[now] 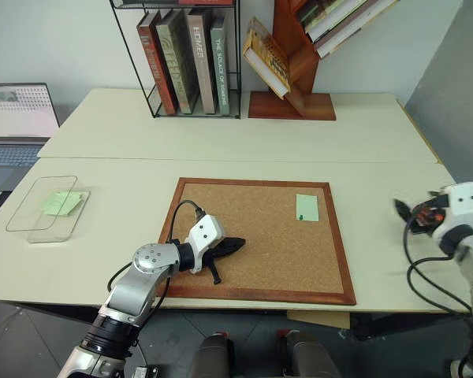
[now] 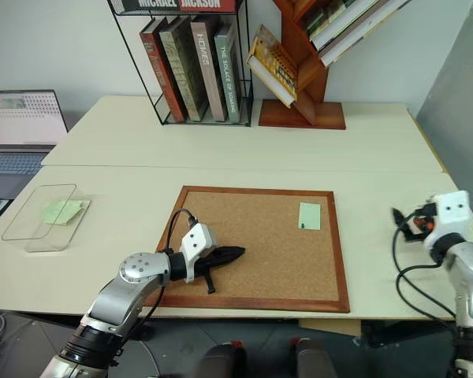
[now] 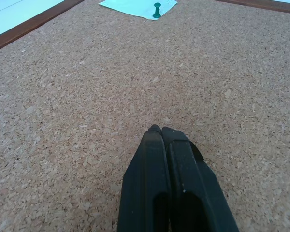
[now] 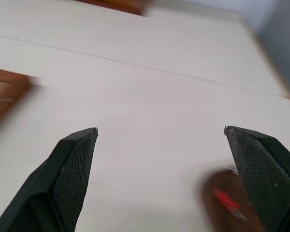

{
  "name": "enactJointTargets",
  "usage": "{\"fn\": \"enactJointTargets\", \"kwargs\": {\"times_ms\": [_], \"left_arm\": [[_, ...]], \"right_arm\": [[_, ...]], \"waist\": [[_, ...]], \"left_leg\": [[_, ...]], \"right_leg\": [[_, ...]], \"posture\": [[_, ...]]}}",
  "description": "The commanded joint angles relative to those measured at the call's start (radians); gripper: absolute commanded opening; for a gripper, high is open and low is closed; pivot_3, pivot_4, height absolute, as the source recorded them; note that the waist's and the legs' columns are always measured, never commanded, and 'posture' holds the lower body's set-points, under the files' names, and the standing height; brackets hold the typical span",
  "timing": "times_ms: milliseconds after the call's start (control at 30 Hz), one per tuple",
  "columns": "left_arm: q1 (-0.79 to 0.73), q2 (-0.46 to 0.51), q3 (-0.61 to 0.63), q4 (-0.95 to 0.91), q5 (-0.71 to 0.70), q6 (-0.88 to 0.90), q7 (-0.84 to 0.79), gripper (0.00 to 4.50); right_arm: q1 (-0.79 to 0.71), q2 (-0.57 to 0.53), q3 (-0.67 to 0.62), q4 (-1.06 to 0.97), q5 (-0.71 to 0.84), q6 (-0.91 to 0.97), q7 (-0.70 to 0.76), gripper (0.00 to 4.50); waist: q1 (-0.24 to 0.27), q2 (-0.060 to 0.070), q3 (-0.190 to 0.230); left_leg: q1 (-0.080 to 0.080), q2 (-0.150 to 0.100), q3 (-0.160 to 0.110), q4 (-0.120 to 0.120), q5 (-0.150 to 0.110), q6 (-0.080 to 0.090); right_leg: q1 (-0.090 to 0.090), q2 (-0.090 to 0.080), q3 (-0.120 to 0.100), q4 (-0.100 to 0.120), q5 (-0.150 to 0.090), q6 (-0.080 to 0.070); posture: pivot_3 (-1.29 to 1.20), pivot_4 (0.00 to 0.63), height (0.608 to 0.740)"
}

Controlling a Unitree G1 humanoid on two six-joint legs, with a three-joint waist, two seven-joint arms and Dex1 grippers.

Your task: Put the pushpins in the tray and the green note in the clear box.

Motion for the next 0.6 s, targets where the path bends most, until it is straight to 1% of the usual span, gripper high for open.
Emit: {"fn": "enactJointTargets", "kwargs": {"times_ms": [33,200,367,600], "left_arm": [[0.016,0.010,-0.034,0.027,0.030,0.015,-0.016,0.00],[0.014,0.016,-0.033,0.028,0.031,0.013,-0.019,0.00],[0.017,0.020,-0.030,0.021,0.031,0.016,-0.019,0.00],[0.020,0.023,-0.027,0.019,0.029,0.014,-0.017,0.00]], "right_arm": [[-0.001,0.063,0.087,-0.134,0.046,-0.031,0.046,4.46],[-0.020,0.116,0.226,-0.141,0.038,-0.001,0.099,4.46],[-0.051,0.145,0.309,-0.082,0.006,-0.026,0.129,4.46],[-0.117,0.167,0.386,0.037,-0.075,-0.090,0.137,4.46]], "waist": [[0.000,0.000,0.000],[0.000,0.000,0.000],[0.000,0.000,0.000],[0.000,-0.001,0.000]], "left_leg": [[0.000,0.000,0.000,0.000,0.000,0.000],[0.000,0.000,0.000,0.000,0.000,0.000],[0.000,0.000,0.000,0.000,0.000,0.000],[0.000,0.000,0.000,0.000,0.000,0.000]], "right_leg": [[0.000,0.000,0.000,0.000,0.000,0.000],[0.000,-0.001,0.000,0.000,0.000,-0.001],[0.000,-0.002,0.000,0.000,-0.001,-0.002],[0.000,-0.003,-0.001,0.000,-0.002,-0.003]], "posture": [[0.00,0.150,0.740],[0.00,0.150,0.740],[0.00,0.150,0.740],[0.00,0.150,0.740]]}}
